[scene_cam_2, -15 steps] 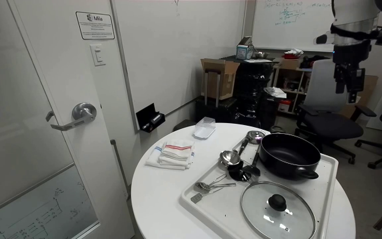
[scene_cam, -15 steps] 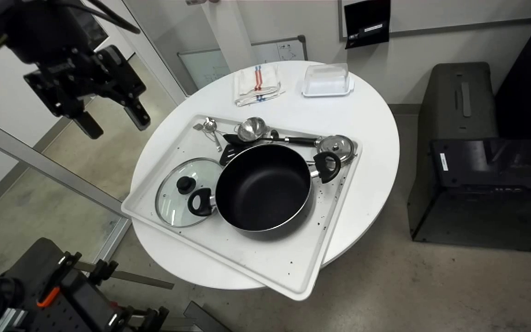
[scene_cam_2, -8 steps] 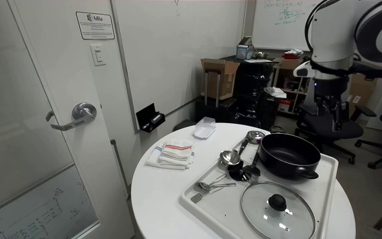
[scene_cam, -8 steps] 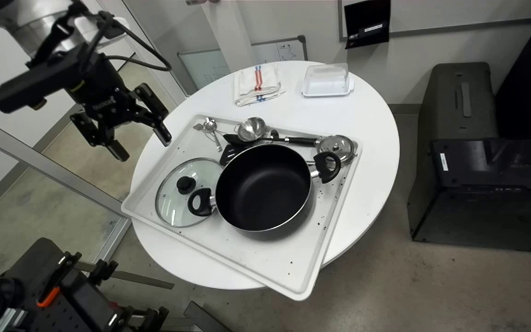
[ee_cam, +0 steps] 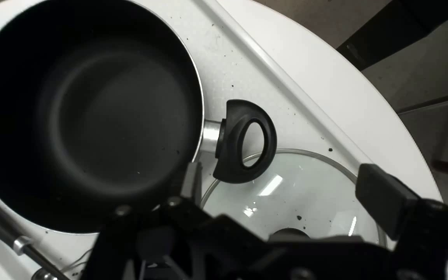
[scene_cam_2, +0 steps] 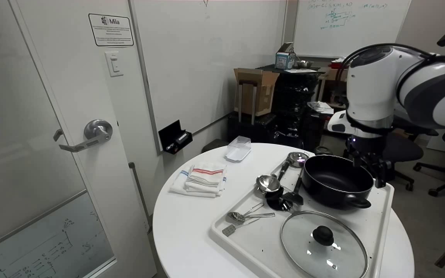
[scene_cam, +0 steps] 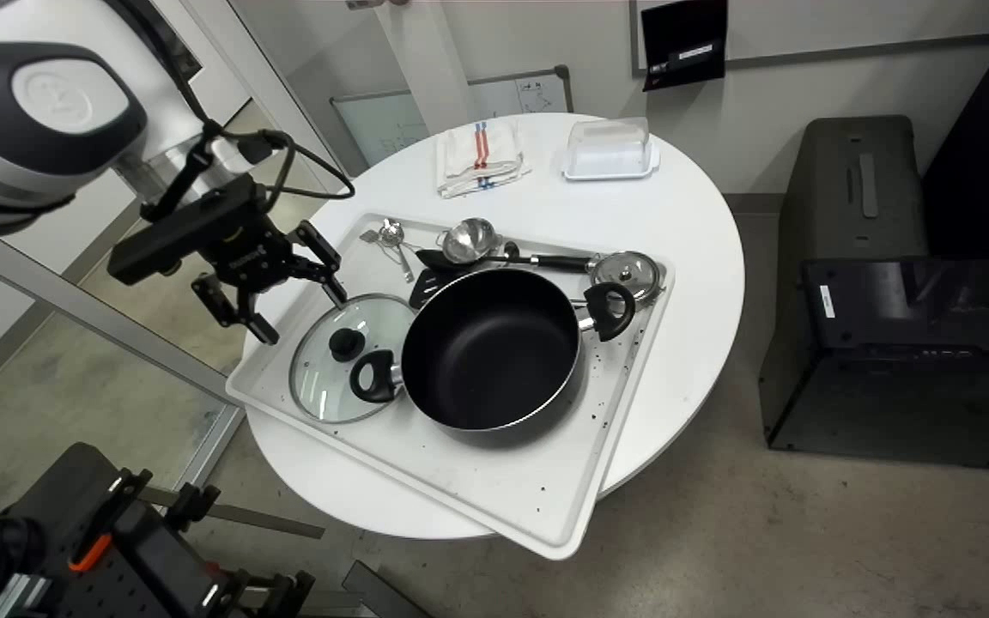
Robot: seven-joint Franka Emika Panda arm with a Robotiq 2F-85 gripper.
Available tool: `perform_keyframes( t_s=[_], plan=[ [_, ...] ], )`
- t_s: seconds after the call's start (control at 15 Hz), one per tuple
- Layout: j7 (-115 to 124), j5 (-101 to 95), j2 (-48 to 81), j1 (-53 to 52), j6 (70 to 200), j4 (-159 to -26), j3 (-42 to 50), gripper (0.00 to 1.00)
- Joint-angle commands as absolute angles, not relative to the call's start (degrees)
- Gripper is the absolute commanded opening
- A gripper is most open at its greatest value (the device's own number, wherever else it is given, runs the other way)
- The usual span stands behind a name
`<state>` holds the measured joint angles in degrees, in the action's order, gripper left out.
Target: Put the lid on the pot
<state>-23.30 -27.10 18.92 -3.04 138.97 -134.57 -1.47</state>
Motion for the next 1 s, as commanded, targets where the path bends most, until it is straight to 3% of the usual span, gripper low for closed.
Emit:
perform_keyframes(
  t_s=[0.0, 0.93],
  plan=[
    [-22.13, -31.64, 24.78, -4.47, 142.42, -132.71, -1.28, 1.00],
    [-20.55, -43.00, 42.37, -10.07, 156.45, -125.42, -1.46, 1.00]
  ],
)
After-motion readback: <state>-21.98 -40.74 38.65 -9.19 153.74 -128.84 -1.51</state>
